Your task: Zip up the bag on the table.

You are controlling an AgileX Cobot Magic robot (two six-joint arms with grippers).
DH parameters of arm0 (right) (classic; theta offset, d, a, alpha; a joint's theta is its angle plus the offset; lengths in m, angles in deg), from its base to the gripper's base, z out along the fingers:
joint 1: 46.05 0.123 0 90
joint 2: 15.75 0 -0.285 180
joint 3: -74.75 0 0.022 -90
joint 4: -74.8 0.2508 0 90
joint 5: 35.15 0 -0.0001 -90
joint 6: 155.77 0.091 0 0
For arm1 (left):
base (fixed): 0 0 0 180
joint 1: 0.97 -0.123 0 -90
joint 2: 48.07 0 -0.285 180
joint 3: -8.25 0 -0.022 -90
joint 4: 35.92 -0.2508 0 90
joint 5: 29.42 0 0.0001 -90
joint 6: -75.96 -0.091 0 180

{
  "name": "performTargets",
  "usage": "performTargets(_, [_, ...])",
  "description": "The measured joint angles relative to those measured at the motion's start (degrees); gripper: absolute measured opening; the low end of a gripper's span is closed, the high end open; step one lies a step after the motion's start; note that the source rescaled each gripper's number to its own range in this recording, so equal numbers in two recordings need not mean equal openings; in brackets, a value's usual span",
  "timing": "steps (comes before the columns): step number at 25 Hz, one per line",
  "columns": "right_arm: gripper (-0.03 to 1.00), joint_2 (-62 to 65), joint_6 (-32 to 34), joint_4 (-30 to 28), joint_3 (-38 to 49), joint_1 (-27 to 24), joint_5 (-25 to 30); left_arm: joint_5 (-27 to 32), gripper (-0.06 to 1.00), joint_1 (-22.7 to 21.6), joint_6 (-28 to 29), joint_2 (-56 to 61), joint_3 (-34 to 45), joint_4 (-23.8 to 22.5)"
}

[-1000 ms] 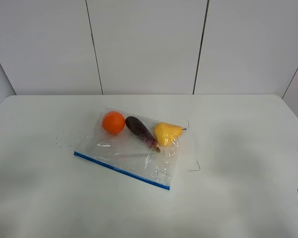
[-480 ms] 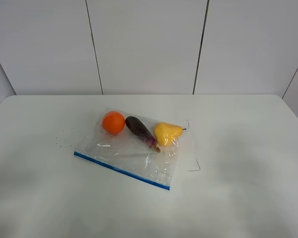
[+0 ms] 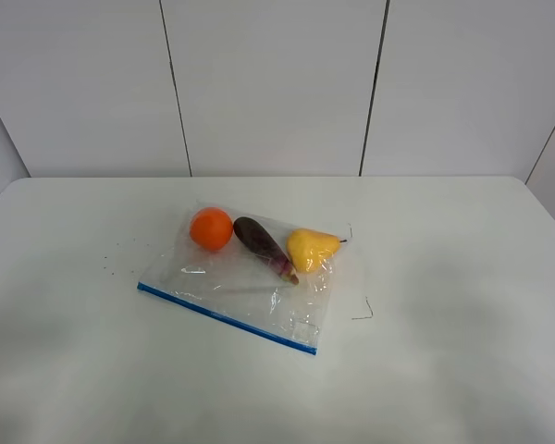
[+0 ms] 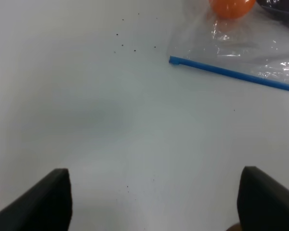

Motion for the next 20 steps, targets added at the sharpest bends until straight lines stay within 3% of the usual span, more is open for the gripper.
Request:
performTargets(9, [1.00,11.26,0.00,0.19,0.00,0.00,-0.27,0.00,0.92,0.00,0.00,0.00,0.00,0.00])
performTargets(20, [1.00,11.83,0.00,0.51,0.08,0.00,-0.27,0.00,0.92,0.00,0.00,0.00,0.00,0.00])
